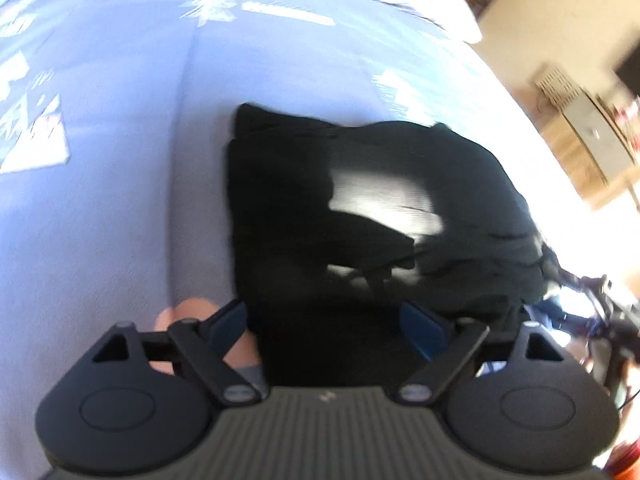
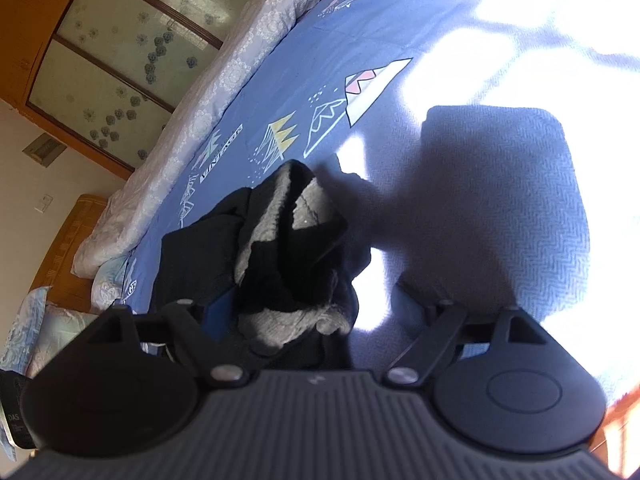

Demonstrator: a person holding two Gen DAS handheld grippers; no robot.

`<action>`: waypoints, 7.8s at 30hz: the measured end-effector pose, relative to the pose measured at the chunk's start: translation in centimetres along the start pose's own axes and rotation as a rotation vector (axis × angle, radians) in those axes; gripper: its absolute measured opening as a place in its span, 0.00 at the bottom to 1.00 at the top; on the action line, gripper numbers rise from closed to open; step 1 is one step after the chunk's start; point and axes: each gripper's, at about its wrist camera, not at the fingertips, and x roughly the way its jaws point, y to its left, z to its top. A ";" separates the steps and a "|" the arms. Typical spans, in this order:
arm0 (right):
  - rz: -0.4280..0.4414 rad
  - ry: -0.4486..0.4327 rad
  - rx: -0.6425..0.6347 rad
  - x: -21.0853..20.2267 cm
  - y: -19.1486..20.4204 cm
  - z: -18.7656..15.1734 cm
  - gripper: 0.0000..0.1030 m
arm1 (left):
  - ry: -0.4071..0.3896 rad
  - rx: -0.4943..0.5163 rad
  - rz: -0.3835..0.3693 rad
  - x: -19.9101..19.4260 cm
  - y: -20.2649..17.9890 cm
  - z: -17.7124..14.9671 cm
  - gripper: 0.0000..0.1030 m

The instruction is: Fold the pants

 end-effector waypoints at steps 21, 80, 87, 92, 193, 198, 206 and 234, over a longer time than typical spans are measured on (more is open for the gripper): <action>-0.054 0.032 -0.156 2.8 6.9 -2.9 0.41 | -0.058 0.013 -0.011 -2.4 -1.5 -0.1 0.26; 0.189 0.242 -0.222 5.9 13.6 -10.5 0.53 | -0.125 -0.168 -0.248 -6.1 9.5 -6.0 0.19; 0.310 0.264 -0.271 6.0 17.5 -10.6 0.51 | -0.218 -0.129 -0.241 -9.8 8.8 -5.1 0.19; 0.365 0.285 -0.293 7.8 20.2 -9.6 0.51 | -0.312 -0.161 -0.241 -13.4 10.6 -3.2 0.19; 0.127 0.366 -0.794 15.8 34.8 -29.5 0.92 | -0.396 -0.279 0.887 -19.6 14.4 -17.4 1.00; 0.124 0.373 -0.781 16.0 34.6 -29.5 0.92 | -0.383 -0.280 0.886 -19.4 14.4 -17.3 1.00; 0.121 0.379 -0.770 16.0 34.5 -29.4 0.92 | -0.384 -0.275 0.868 -19.6 14.3 -17.3 1.00; 0.098 0.383 -0.751 16.2 34.0 -28.9 0.92 | -0.228 -0.333 0.790 -18.2 14.8 -17.5 1.00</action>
